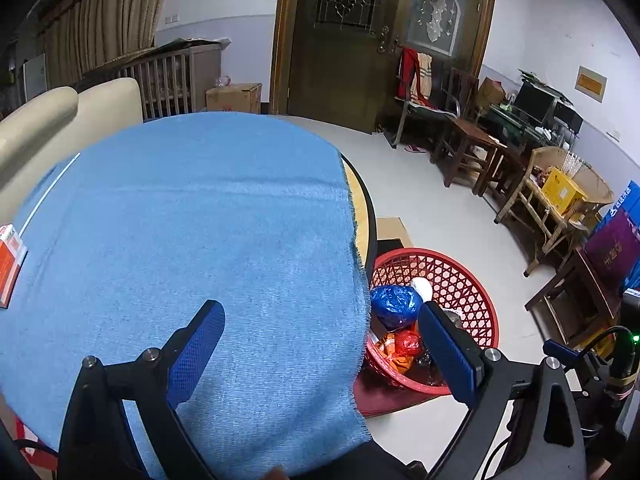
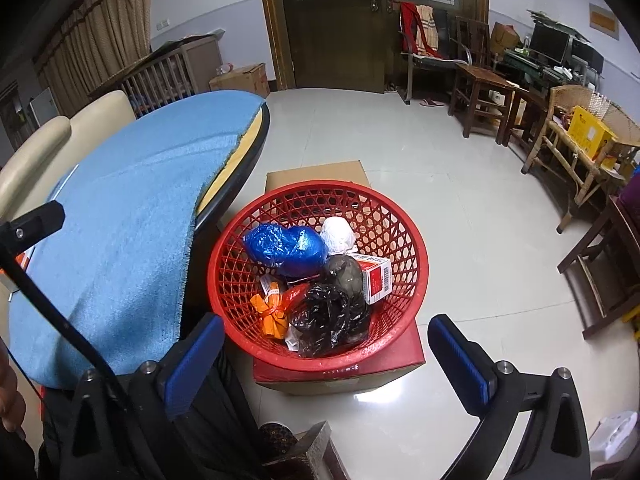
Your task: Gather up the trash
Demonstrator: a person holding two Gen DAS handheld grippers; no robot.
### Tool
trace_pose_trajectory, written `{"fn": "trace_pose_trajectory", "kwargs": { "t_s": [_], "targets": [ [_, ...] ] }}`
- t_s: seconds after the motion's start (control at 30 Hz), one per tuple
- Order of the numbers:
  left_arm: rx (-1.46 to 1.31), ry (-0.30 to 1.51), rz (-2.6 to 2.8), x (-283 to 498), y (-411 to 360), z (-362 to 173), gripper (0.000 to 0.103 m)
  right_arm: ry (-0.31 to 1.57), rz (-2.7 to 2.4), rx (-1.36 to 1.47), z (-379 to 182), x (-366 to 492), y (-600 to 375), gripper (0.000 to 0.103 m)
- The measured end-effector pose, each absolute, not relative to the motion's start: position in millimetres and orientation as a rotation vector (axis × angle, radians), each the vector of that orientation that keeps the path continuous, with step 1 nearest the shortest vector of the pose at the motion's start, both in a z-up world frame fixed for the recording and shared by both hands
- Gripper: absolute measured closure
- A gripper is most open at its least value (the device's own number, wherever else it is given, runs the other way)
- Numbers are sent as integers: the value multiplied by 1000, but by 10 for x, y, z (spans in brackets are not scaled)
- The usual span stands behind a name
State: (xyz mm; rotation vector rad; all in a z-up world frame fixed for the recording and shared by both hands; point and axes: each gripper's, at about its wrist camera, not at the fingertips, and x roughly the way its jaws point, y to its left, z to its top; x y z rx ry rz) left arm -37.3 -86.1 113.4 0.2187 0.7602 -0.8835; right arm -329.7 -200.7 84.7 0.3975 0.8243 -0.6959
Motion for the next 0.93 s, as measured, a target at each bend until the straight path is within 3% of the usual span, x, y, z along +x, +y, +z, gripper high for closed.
{"fn": "trace_pose_trajectory", "kwargs": {
  "t_s": [0.93],
  "targets": [
    [251,752,-949,-501,-843,1102,6,825,-709,390,896,-3289,-2001,0]
  ]
}}
